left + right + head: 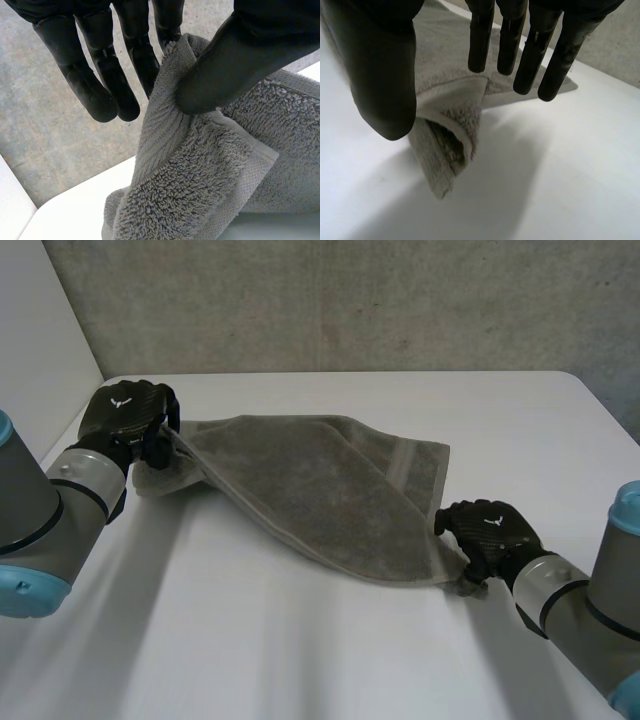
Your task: Fold the towel.
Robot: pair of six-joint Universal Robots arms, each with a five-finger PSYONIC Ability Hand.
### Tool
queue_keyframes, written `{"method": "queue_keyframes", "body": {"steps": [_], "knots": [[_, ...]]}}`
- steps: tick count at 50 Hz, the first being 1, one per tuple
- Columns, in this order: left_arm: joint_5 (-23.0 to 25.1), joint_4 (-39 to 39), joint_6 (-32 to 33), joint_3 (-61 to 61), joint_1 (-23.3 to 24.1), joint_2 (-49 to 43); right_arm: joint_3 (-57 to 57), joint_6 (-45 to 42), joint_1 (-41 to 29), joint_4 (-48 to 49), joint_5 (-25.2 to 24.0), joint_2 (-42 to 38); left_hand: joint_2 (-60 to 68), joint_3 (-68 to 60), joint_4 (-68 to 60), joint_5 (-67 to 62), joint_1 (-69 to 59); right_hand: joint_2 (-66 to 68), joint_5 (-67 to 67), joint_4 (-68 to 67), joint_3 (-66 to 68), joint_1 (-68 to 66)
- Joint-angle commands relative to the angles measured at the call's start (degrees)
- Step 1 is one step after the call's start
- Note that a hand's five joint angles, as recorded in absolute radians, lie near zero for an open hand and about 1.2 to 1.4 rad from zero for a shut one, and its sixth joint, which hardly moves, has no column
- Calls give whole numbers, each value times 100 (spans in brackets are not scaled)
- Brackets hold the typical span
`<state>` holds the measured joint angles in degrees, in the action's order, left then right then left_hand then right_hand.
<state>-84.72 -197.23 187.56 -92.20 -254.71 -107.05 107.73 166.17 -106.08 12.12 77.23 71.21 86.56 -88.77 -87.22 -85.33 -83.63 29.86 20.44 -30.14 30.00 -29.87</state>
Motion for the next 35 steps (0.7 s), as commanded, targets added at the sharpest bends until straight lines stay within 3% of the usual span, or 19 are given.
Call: {"method": "queue_keyframes", "body": {"steps": [1, 9, 11, 12, 16, 25, 27, 35], "knots": [[0, 0, -9, 0, 0, 0, -279, -6, -53, 203, 3, -495, -656, 877, 722, 1533, 363, 478, 420, -451, 464, -477], [0, 0, 0, 0, -9, -9, -560, -6, -62, 212, 29, -802, -656, 877, 722, 1533, 363, 966, 908, -938, 952, -965], [0, 0, 0, 0, -9, -9, -630, -6, -18, 212, 21, -811, -656, 877, 722, 1533, 363, 2237, 2179, -2210, 2223, -2236], [0, 0, 0, 0, -9, -9, -630, -6, -18, 212, 21, -811, -656, 877, 722, 1533, 363, 2244, 2186, -2217, 2230, -2243], [0, 0, 0, 0, -9, -9, -779, -6, 0, 203, 38, -811, -656, 877, 722, 1533, 363, 4926, 4868, -4898, 4912, -4925], [0, 0, 8, 9, -18, 26, -1070, 21, 26, 142, 56, -486, -656, 877, 722, 1533, 363, 5014, 4956, -4986, 5000, -5013], [-9, 9, 8, 0, -18, 44, -1131, -14, 105, 168, 47, 126, -656, 877, 722, 1533, 363, 5014, 4956, -4986, 5000, -5013], [17, 26, 52, -202, -18, 360, -1499, -23, 272, 37, -67, 1199, -656, 877, 722, 1533, 363, 5014, 4956, -4986, 5000, -5013]]}}
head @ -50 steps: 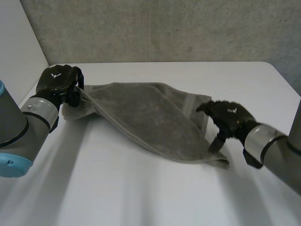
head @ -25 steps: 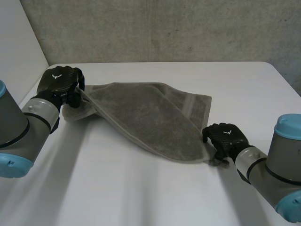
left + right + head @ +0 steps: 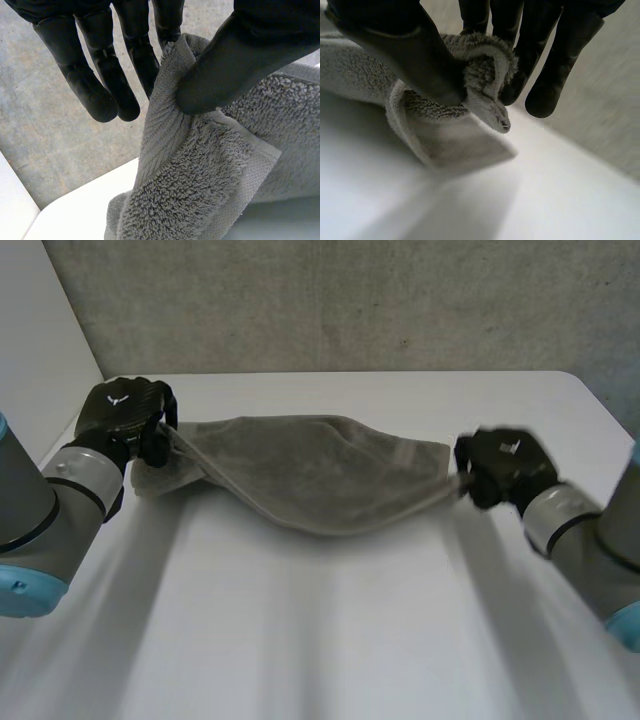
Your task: Fold the towel.
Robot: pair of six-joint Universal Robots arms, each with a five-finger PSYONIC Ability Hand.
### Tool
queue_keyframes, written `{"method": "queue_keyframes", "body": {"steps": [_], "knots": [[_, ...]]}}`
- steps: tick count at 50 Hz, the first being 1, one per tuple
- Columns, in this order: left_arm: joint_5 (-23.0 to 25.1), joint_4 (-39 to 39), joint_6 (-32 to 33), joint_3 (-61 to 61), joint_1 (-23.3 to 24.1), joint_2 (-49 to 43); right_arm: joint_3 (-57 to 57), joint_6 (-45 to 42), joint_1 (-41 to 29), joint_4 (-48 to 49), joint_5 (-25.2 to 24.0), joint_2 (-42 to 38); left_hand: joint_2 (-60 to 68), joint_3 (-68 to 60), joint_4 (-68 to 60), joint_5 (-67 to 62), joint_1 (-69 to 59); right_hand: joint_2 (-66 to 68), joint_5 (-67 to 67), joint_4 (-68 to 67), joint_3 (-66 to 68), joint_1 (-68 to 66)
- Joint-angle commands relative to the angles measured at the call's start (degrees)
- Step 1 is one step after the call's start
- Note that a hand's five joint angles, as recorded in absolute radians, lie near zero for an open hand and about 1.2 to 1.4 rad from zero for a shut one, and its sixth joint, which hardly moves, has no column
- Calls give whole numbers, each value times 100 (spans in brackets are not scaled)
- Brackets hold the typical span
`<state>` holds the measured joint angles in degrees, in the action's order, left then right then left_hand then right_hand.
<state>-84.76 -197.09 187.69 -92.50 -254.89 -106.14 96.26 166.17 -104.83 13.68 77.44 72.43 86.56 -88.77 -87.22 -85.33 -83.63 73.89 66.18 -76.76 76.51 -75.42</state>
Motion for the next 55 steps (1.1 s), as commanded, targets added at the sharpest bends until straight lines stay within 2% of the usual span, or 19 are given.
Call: {"method": "queue_keyframes", "body": {"steps": [1, 6, 9, 16, 22, 24, 26, 29, 30, 32, 38, 40, 41, 43, 44, 46, 52, 54, 55], "knots": [[21, 22, 39, -189, -8, 391, -353, -24, 147, -120, -89, 1080, -656, 877, 722, 1533, 363, 611, 382, -324, 349, -458], [21, 83, 31, -102, -61, 848, -1089, -356, 480, -891, -150, 1668, -656, 877, 722, 1533, 363, 611, 382, -324, 349, -458], [73, 153, 13, 12, -61, 1243, -1364, -507, 534, -1157, -203, 1730, -656, 877, 722, 1533, 363, 611, 382, -324, 349, -458], [294, 294, -22, 285, -79, 1737, -2663, -1498, 770, -2578, -493, 1617, -656, 877, 722, 1533, 363, 611, 382, -324, 349, -458], [338, 778, 13, 540, -79, 1263, -3060, -2421, 763, -3423, -485, 783, -656, 877, 722, 1533, 363, 611, 382, -324, 349, -458], [338, 996, 39, 724, -44, 572, -3069, -2616, 710, -3477, -467, 588, -656, 877, 722, 1533, 363, 611, 382, -324, 349, -458], [338, 1102, 48, 847, 9, 272, -3078, -2739, 648, -3477, -449, 377, -656, 877, 722, 1533, 363, 611, 382, -324, 349, -458], [338, 1269, 57, 1267, 18, -456, -3314, -2845, 420, -3398, -423, -289, -656, 877, 722, 1533, 363, 611, 382, -324, 349, -458], [338, 1270, 57, 1270, 18, -460, -3315, -2845, 420, -3398, -423, -291, -656, 877, 722, 1533, 363, 611, 382, -324, 349, -458], [329, 1270, 57, 1890, 27, -1038, -3612, -2827, 306, -3153, -301, -720, -656, 877, 722, 1533, 363, 611, 382, -324, 349, -458], [320, 1164, 206, 2852, 53, -1401, -4045, -2845, 86, -2080, 60, -1047, -656, 877, 722, 1533, 363, 611, 382, -324, 349, -458], [320, 684, 241, 3324, 53, -1366, -4019, -2784, 33, -742, 174, -1021, -656, 877, 722, 1533, 363, 611, 382, -324, 349, -458], [320, 681, 241, 3326, 53, -1365, -4018, -2783, 33, -735, 175, -1021, -656, 877, 722, 1533, 363, 611, 382, -324, 349, -458], [311, -176, 180, 3476, 71, -1147, -3791, -2775, 15, 612, 254, -881, -656, 877, 722, 1533, 363, 611, 382, -324, 349, -458], [311, -180, 180, 3476, 71, -1146, -3790, -2775, 15, 619, 254, -880, -656, 877, 722, 1533, 363, 611, 382, -324, 349, -458], [303, -941, -12, 3414, 53, -734, -3457, -2775, 15, 1477, 236, -504, -656, 877, 722, 1533, 363, 611, 382, -324, 349, -458], [320, -989, -470, 3300, -8, -469, -3148, -2748, 24, 1410, -10, -98, -656, 877, 722, 1533, 363, 611, 382, -324, 349, -458], [337, -788, -654, 3020, -61, -451, -3034, -2748, 94, 772, -342, -45, -656, 877, 722, 1533, 363, 611, 382, -324, 349, -458], [338, -787, -655, 3019, -61, -451, -3034, -2748, 95, 768, -344, -45, -656, 877, 722, 1533, 363, 611, 382, -324, 349, -458]]}}
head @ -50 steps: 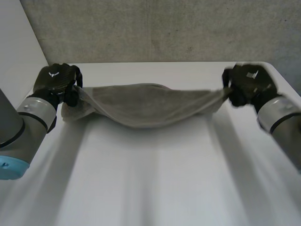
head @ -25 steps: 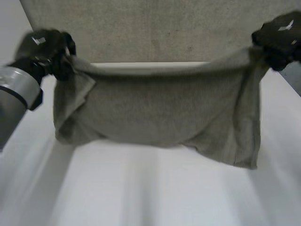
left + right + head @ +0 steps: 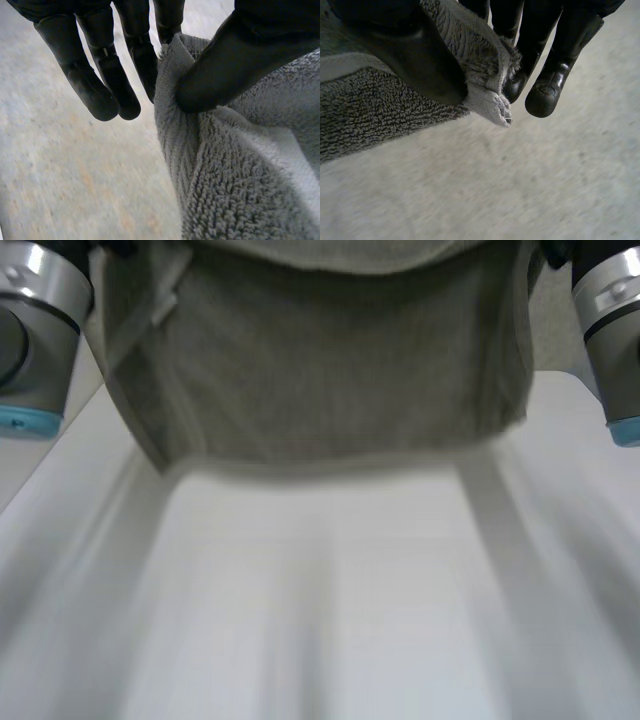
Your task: Fold the towel.
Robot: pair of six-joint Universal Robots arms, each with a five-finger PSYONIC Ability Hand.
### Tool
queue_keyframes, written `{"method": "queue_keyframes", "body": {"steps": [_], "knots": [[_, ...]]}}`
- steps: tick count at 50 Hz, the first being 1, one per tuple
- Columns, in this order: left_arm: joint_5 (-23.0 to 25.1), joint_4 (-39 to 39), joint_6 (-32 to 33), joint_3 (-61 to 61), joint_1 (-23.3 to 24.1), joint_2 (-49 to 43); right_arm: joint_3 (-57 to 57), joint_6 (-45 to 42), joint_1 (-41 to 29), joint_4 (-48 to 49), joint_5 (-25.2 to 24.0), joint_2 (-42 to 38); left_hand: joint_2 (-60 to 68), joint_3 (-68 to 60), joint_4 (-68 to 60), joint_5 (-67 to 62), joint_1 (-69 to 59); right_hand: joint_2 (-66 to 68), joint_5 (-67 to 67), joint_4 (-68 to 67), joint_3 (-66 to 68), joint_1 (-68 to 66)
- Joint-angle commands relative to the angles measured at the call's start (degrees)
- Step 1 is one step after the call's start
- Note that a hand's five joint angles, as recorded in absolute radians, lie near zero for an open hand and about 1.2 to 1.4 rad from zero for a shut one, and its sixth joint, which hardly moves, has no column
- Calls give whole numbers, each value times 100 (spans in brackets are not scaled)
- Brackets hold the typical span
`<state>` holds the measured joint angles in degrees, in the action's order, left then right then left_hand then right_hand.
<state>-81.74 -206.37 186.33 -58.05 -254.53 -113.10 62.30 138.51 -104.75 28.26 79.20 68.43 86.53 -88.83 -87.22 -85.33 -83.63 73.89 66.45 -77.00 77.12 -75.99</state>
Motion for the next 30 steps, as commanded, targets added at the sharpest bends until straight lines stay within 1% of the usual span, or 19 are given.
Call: {"method": "queue_keyframes", "body": {"steps": [1, 2, 3, 4, 5, 7, 8, 10, 11, 13, 14, 16, 18, 19, 21, 22, 24, 28, 30], "knots": [[44, 228, -536, -636, -96, 253, 406, 18, 95, -1152, -667, 381, -653, 883, 722, 1533, 363, 611, 355, -300, 288, -401], [52, 307, -519, -873, -96, 244, 441, -17, 104, -1644, -799, 373, -653, 883, 722, 1533, 363, 611, 355, -300, 288, -401], [53, 308, -519, -875, -96, 244, 441, -17, 104, -1648, -800, 373, -653, 883, 722, 1533, 363, 611, 355, -300, 288, -401], [61, 369, -510, -1145, -114, 235, 511, -52, 104, -2110, -914, 347, -653, 883, 722, 1533, 363, 611, 355, -300, 288, -401], [61, 369, -510, -1147, -114, 235, 512, -52, 104, -2114, -915, 347, -653, 883, 722, 1533, 363, 611, 355, -300, 288, -401], [166, 457, -493, -1742, -193, 227, 791, -201, 113, -2893, -932, 329, -653, 883, 722, 1533, 363, 611, 355, -300, 288, -401], [167, 457, -493, -1745, -193, 227, 793, -202, 113, -2896, -932, 329, -653, 883, 722, 1533, 363, 611, 355, -300, 288, -401], [385, 510, -362, -2366, -280, 218, 1326, -613, 174, -3325, -985, 320, -653, 883, 722, 1533, 363, 611, 355, -300, 288, -401], [386, 510, -361, -2369, -281, 218, 1329, -615, 174, -3327, -985, 320, -653, 883, 722, 1533, 363, 611, 355, -300, 288, -401], [658, 545, 50, -2903, -333, 200, 1994, -1078, 323, -3354, -959, 320, -653, 883, 722, 1533, 363, 611, 355, -300, 288, -401], [659, 545, 52, -2905, -334, 200, 1997, -1081, 324, -3354, -959, 320, -653, 883, 722, 1533, 363, 611, 355, -300, 288, -401], [782, 563, 377, -3151, -369, 183, 2296, -1212, 385, -3327, -959, 320, -653, 883, 722, 1533, 363, 611, 355, -300, 288, -401], [948, 641, 1112, -3554, -421, 165, 2777, -1326, 446, -3196, -941, 294, -653, 883, 722, 1533, 363, 611, 355, -300, 288, -401], [949, 642, 1116, -3556, -422, 165, 2779, -1327, 447, -3195, -941, 294, -653, 883, 722, 1533, 363, 611, 355, -300, 288, -401], [1010, 808, 1947, -3844, -457, 156, 3129, -1318, 508, -2994, -941, 285, -653, 883, 722, 1533, 363, 611, 355, -300, 288, -401], [1011, 809, 1951, -3846, -457, 156, 3131, -1318, 508, -2993, -941, 285, -653, 883, 722, 1533, 363, 611, 355, -300, 288, -401], [1011, 1027, 2572, -3968, -439, 147, 3385, -1300, 578, -2783, -941, 285, -653, 883, 722, 1533, 363, 611, 355, -300, 288, -401], [1011, 1308, 2881, -3978, -378, 139, 3491, -1300, 561, -2660, -915, 285, -653, 883, 722, 1533, 363, 611, 355, -300, 288, -401], [1011, 1433, 2926, -3978, -360, 130, 3500, -1292, 561, -2650, -915, 285, -1021, 1251, 1090, 1901, 731, 611, 355, -300, 288, -401]]}}
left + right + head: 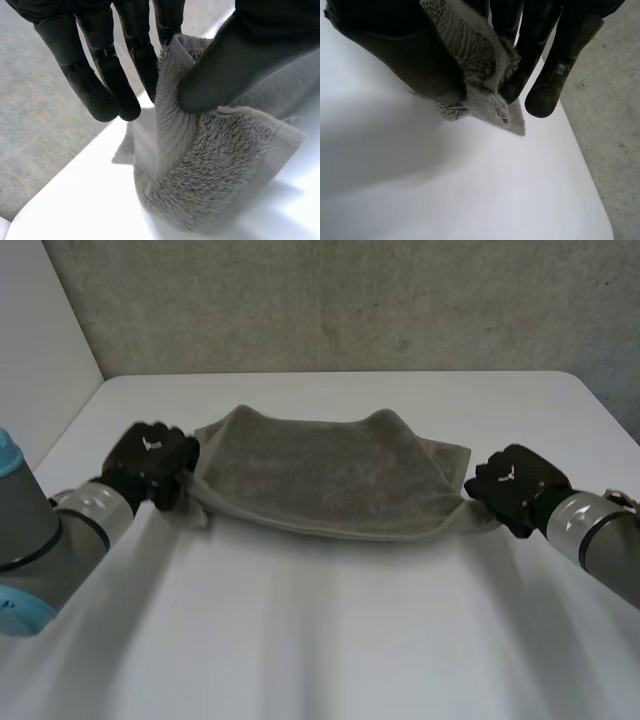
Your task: Fold the towel.
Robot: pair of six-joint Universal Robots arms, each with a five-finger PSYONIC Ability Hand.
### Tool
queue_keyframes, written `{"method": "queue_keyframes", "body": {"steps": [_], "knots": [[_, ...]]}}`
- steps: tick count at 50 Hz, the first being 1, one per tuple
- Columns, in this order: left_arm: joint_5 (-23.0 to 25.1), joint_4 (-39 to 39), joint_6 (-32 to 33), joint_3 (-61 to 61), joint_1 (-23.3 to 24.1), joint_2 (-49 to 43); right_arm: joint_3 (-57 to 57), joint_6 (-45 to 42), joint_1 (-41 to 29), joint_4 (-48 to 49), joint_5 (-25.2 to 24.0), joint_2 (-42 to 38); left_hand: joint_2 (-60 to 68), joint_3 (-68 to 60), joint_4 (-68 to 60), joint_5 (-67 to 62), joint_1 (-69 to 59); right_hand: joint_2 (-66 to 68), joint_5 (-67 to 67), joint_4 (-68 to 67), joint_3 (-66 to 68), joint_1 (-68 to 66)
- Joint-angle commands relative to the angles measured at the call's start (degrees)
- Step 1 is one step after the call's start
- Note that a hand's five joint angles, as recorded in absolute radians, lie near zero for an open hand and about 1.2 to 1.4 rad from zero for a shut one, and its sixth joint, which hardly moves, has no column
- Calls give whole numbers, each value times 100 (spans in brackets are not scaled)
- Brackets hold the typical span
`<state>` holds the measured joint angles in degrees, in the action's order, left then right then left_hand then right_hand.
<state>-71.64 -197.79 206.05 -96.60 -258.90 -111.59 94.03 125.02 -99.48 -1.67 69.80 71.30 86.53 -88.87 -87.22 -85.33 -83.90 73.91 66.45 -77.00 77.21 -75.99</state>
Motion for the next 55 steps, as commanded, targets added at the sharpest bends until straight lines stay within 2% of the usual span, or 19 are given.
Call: {"method": "queue_keyframes", "body": {"steps": [1, 4, 5, 7, 12, 30, 39, 46, 51, 53, 55], "knots": [[1, 662, 963, -113, 77, -21, 327, 58, 34, 351, 25, -2, -1621, 1854, 1690, 2500, 1357, 609, 355, -300, 279, -401], [1, 760, 954, -104, 103, -30, 327, 67, 34, 351, 25, -2, -2748, 2981, 2817, 3627, 2484, 609, 355, -300, 279, -401], [1, 760, 954, -104, 103, -30, 327, 67, 34, 351, 25, -2, -2754, 2987, 2823, 3633, 2490, 609, 355, -300, 279, -401], [1, 769, 954, -131, 147, -65, 344, 128, 34, 360, 25, -2, -4128, 4362, 4198, 5008, 3865, 609, 355, -300, 279, -401], [-25, 769, 928, -139, 217, -83, 388, 216, 52, 377, 16, -2, -4770, 5004, 4839, 5650, 4507, 609, 355, -300, 279, -401], [-52, 751, 884, -254, 420, -337, 423, 242, 43, 509, 34, -63, -5008, 5241, 5077, 5887, 4744, 609, 355, -300, 279, -401], [-52, 593, 401, -192, 428, -442, 476, 260, -1, 518, 25, -133, -5378, 5611, 5447, 6257, 5114, 609, 355, -300, 279, -401], [-87, 391, 401, -148, 411, -610, 494, 260, -1, 562, 25, -186, -5294, 5527, 5363, 6173, 5030, 609, 355, -300, 279, -401], [-421, 118, 445, -113, 376, -689, 485, 269, 52, 597, 34, -186, -5260, 5494, 5329, 6140, 4996, 609, 355, -300, 279, -401], [-771, -153, 471, -104, 323, -689, 467, 269, 52, 623, 43, -186, -5210, 5443, 5279, 6090, 4946, 609, 355, -300, 279, -401], [-912, -267, 506, -104, 306, -680, 458, 269, 52, 624, 51, -178, -5193, 5426, 5262, 6073, 4929, 609, 355, -300, 279, -401]]}}
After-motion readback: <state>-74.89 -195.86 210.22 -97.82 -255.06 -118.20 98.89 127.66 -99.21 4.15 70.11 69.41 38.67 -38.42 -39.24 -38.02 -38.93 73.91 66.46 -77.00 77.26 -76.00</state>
